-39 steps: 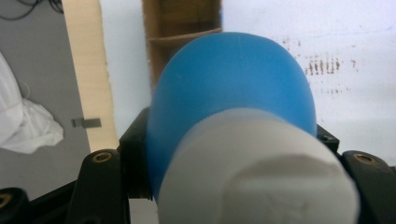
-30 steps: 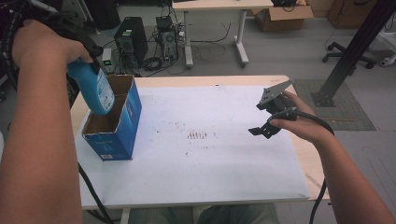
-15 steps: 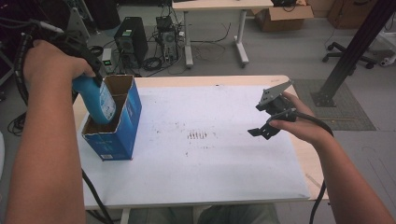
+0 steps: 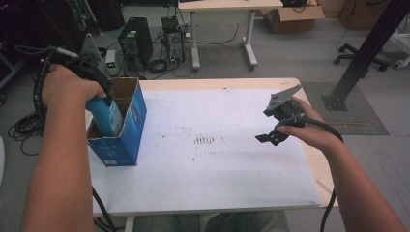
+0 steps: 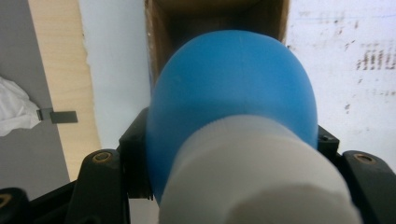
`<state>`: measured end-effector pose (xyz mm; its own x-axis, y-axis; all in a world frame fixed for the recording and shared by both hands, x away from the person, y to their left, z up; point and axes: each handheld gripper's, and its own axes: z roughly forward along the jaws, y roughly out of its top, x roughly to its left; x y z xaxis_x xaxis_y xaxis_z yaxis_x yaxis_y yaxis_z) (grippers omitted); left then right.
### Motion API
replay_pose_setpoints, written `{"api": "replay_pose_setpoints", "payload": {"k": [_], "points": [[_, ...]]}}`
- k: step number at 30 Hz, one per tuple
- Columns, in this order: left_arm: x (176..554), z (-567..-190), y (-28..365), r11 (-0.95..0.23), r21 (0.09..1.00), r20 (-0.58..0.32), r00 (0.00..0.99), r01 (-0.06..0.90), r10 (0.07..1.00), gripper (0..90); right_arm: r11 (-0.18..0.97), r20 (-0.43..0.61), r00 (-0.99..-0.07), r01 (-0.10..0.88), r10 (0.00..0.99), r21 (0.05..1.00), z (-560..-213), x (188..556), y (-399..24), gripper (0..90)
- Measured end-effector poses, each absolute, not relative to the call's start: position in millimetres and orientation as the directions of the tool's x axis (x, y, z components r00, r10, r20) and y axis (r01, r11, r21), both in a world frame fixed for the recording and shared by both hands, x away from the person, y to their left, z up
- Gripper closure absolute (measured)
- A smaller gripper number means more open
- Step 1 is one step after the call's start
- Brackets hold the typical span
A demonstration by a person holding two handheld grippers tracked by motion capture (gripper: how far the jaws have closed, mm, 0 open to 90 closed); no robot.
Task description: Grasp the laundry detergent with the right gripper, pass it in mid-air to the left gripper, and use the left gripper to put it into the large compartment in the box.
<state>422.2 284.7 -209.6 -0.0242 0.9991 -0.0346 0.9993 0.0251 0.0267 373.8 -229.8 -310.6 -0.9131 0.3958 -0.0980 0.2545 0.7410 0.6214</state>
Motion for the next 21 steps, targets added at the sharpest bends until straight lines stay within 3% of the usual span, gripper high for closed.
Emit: {"api": "replay_pose_setpoints", "payload": {"k": [21], "points": [[428, -261, 279, 0.028, 0.012, -0.032, -0.027, 1.000, 0.999, 38.0, 0.740, -0.085, -0.916, 0.259, 0.392, 0.620, -316, 374, -227, 2.7]]}}
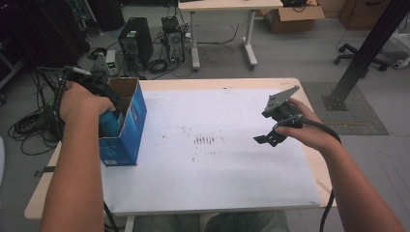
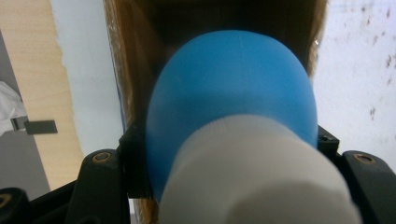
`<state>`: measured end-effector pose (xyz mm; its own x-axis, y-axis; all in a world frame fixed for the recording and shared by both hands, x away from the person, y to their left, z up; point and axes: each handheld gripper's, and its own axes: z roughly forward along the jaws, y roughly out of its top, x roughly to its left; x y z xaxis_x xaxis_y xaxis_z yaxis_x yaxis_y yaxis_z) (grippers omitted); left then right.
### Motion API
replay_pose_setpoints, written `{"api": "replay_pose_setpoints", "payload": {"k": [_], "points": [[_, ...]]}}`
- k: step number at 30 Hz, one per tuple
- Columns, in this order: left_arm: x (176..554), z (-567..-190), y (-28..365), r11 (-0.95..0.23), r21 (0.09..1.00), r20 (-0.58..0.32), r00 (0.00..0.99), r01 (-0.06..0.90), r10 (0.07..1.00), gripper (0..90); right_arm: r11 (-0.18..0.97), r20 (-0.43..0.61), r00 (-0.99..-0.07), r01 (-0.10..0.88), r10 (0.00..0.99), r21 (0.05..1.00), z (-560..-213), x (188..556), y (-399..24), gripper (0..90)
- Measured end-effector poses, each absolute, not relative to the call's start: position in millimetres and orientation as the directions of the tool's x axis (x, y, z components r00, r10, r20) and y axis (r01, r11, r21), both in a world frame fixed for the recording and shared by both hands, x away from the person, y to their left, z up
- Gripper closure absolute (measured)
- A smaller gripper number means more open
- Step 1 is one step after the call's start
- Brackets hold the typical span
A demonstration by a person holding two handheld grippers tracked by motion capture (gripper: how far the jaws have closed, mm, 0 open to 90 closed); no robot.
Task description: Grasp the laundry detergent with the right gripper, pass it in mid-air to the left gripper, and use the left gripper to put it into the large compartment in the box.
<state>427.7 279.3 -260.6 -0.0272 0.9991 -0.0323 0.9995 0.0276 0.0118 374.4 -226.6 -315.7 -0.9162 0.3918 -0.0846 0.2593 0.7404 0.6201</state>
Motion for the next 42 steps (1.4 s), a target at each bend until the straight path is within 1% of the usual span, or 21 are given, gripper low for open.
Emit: {"api": "replay_pose_setpoints", "payload": {"k": [4, 10, 23, 42], "points": [[429, -271, 278, 0.024, 0.002, -0.028, -0.023, 1.000, 0.999, 38.0, 0.740, -0.078, -0.916, 0.266, 0.394, 0.618, -319, 375, -227, 2.7], [429, -283, 281, 0.028, -0.013, -0.053, -0.029, 1.000, 0.998, 38.0, 0.741, -0.076, -0.917, 0.265, 0.392, 0.617, -320, 376, -227, 2.7], [429, -300, 281, 0.026, -0.029, -0.051, -0.028, 0.999, 0.998, 37.9, 0.738, -0.065, -0.917, 0.272, 0.393, 0.618, -324, 375, -226, 2.7], [431, -303, 280, 0.026, -0.029, -0.050, -0.027, 0.999, 0.998, 37.5, 0.734, -0.061, -0.914, 0.282, 0.402, 0.618, -327, 372, -232, 2.7]]}}
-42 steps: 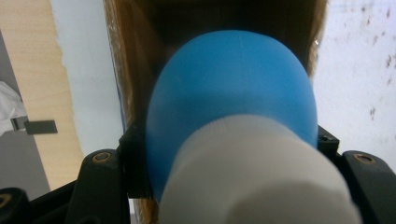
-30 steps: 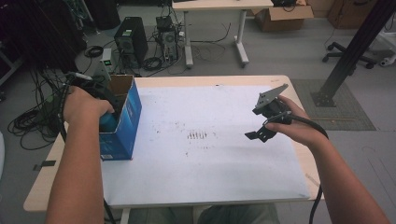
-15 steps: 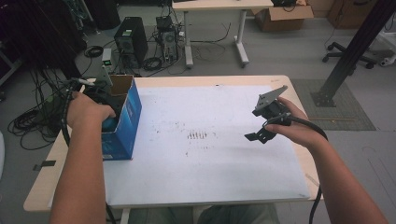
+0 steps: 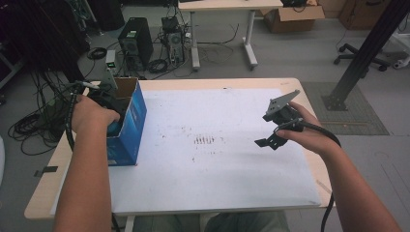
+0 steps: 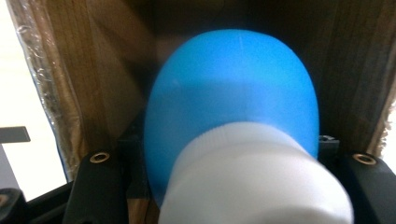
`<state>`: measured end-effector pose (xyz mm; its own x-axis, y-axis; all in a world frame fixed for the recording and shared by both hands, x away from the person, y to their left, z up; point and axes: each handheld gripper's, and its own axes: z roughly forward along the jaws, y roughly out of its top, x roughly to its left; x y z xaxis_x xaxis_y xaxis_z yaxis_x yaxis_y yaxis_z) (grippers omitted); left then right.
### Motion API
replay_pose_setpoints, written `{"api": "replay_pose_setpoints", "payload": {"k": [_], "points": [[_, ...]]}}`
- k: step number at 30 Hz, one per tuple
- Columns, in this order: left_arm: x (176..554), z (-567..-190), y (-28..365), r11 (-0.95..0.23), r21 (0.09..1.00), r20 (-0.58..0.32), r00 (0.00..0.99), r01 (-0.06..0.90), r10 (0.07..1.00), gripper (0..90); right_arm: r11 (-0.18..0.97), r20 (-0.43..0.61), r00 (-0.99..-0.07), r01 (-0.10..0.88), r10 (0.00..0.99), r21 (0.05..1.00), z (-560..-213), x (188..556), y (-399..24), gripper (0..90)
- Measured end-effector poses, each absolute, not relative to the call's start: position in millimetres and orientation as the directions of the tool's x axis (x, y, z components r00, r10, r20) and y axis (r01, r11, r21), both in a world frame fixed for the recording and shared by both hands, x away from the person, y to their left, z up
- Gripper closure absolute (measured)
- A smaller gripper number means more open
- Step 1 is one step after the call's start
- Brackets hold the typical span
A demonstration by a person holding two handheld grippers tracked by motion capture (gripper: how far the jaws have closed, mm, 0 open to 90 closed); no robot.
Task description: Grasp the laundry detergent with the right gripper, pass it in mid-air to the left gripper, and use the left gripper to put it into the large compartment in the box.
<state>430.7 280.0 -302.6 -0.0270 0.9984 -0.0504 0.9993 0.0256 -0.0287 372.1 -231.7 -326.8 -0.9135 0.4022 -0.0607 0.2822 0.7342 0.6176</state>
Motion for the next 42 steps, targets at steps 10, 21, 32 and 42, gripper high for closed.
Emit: {"api": "replay_pose_setpoints", "payload": {"k": [10, 21, 32, 42], "points": [[430, -302, 280, 0.022, -0.021, -0.039, -0.023, 1.000, 0.999, 37.1, 0.735, -0.060, -0.915, 0.281, 0.400, 0.617, -328, 370, -233, 2.7], [427, -297, 284, 0.030, -0.016, -0.058, -0.031, 0.999, 0.998, 30.7, 0.739, -0.059, -0.919, 0.275, 0.391, 0.614, -329, 370, -231, 2.7], [424, -281, 280, 0.034, -0.019, -0.044, -0.035, 0.999, 0.998, 27.4, 0.740, -0.061, -0.922, 0.266, 0.382, 0.618, -328, 369, -227, 2.7], [419, -260, 276, 0.024, 0.008, -0.016, -0.024, 1.000, 1.000, 18.9, 0.743, -0.064, -0.926, 0.254, 0.371, 0.619, -326, 368, -225, 2.7]]}}
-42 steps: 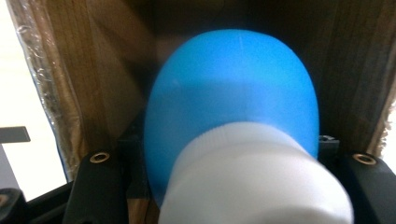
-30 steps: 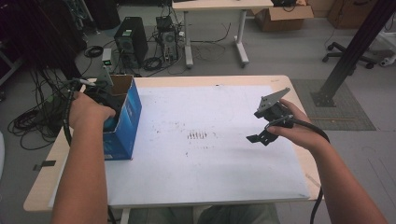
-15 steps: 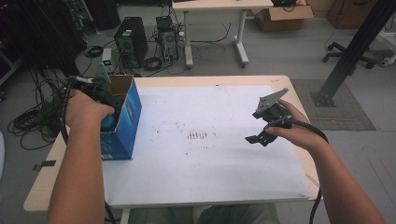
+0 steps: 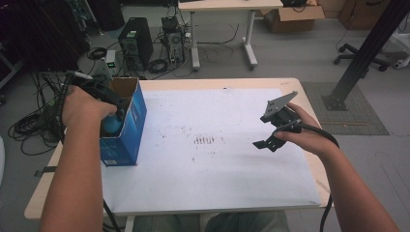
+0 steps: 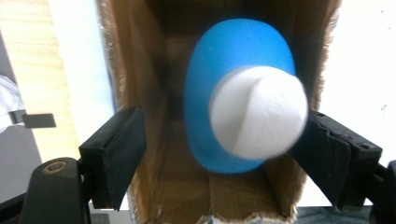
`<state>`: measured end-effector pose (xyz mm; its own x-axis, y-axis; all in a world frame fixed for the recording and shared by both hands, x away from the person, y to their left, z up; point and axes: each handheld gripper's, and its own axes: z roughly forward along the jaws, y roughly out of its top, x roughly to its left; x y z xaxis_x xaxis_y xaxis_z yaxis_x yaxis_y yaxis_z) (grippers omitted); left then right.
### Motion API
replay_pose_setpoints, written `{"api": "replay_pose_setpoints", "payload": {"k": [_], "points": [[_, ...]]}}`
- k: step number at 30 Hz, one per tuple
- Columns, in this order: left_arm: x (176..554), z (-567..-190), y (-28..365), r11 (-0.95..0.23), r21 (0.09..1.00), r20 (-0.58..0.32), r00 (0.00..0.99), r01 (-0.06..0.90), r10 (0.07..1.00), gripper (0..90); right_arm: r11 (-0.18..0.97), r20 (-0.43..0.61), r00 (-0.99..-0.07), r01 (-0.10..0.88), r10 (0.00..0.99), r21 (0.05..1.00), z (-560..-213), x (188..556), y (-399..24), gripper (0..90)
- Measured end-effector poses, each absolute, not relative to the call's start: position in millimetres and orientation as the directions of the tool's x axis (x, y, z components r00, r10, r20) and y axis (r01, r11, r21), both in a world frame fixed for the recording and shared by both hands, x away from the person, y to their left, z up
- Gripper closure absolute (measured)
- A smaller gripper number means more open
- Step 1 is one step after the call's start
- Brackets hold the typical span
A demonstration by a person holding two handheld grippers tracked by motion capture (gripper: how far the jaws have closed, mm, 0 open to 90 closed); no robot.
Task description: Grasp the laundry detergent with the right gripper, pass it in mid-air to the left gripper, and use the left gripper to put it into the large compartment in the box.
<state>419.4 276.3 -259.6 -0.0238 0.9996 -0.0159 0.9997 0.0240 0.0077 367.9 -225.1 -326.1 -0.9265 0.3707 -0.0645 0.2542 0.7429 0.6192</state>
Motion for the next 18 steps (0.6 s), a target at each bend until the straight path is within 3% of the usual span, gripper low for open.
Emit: {"api": "replay_pose_setpoints", "payload": {"k": [6, 15, 18], "points": [[414, -243, 273, 0.002, 0.033, -0.003, -0.002, 0.999, 1.000, 14.5, 0.743, -0.069, -0.929, 0.244, 0.363, 0.623, -324, 366, -223, 2.7], [408, -225, 267, -0.008, 0.044, 0.008, 0.008, 0.999, 1.000, 0.5, 0.742, -0.079, -0.930, 0.233, 0.359, 0.629, -316, 363, -223, 2.7], [407, -216, 261, -0.049, 0.055, -0.003, 0.049, 0.997, 0.999, 0.2, 0.742, -0.086, -0.929, 0.228, 0.359, 0.631, -312, 363, -225, 2.7]]}}
